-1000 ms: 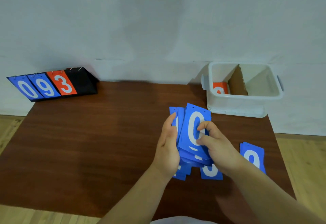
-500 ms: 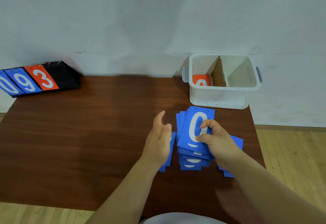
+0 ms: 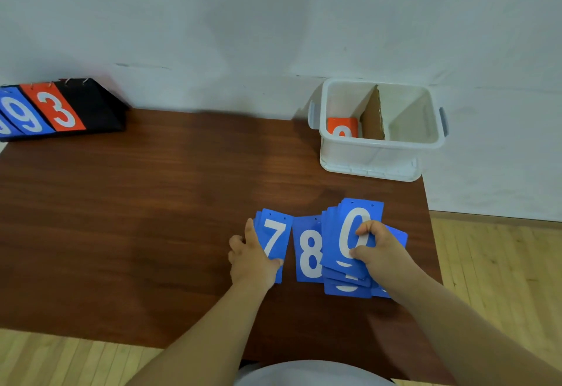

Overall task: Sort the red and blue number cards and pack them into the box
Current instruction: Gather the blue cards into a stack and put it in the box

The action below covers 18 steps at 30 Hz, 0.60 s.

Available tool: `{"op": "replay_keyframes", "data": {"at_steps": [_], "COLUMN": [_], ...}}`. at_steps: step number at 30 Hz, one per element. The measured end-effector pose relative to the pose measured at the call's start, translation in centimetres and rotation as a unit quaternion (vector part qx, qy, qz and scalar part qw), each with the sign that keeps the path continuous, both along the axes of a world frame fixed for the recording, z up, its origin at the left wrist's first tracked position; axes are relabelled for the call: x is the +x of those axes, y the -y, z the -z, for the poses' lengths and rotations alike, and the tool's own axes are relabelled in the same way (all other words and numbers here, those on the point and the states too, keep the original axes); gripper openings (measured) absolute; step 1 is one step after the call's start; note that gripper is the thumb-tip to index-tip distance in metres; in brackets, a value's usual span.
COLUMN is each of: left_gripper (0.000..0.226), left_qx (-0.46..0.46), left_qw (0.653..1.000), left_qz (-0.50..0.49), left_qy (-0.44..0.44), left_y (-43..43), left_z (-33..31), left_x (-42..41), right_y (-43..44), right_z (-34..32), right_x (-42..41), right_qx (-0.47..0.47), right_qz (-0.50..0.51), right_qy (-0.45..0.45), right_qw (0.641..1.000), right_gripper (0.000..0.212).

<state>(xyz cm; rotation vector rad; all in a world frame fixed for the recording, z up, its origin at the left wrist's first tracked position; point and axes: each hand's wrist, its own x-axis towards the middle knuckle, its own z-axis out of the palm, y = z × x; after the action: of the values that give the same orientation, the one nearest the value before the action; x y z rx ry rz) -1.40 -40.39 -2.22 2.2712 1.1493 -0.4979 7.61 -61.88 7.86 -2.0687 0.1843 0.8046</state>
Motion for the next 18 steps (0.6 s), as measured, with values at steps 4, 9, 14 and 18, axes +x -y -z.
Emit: {"op": "replay_keyframes", "data": {"at_steps": [4, 9, 14, 18], "left_gripper": [0.115, 0.079, 0.063, 0.061], "left_qx": [-0.035, -0.136, -0.22, -0.288], "left_qw": [0.998, 0.983, 0.946, 0.911], "left_qz": [0.038, -0.024, -0.102, -0.113], "left_qy": [0.032, 0.122, 0.215, 0.273], "left_y": [-0.6, -2.1, -4.1, -5.2], "left_z": [-0.5, -0.9, -3.7, -6.9], "left_x": [-0.3, -1.5, -1.2, -0.1], "right_y": [-0.7, -2.3, -4.8, -7.6], "right_z": [0.1, -0.2, -1.2, -2.6], "right_x": [-0.4, -0.7, -0.9, -0.8], "right_qx": [0.002, 0.017, 0.102, 0.234], "right_qz": [0.017, 0.032, 0.058, 0.084], "right_qy": [-0.009, -0.01, -0.043, -0.077], "right_qw": [1.0, 0.999, 0.992, 0.966], "right_gripper": [0.024, 0.024, 0.027, 0.028]}}
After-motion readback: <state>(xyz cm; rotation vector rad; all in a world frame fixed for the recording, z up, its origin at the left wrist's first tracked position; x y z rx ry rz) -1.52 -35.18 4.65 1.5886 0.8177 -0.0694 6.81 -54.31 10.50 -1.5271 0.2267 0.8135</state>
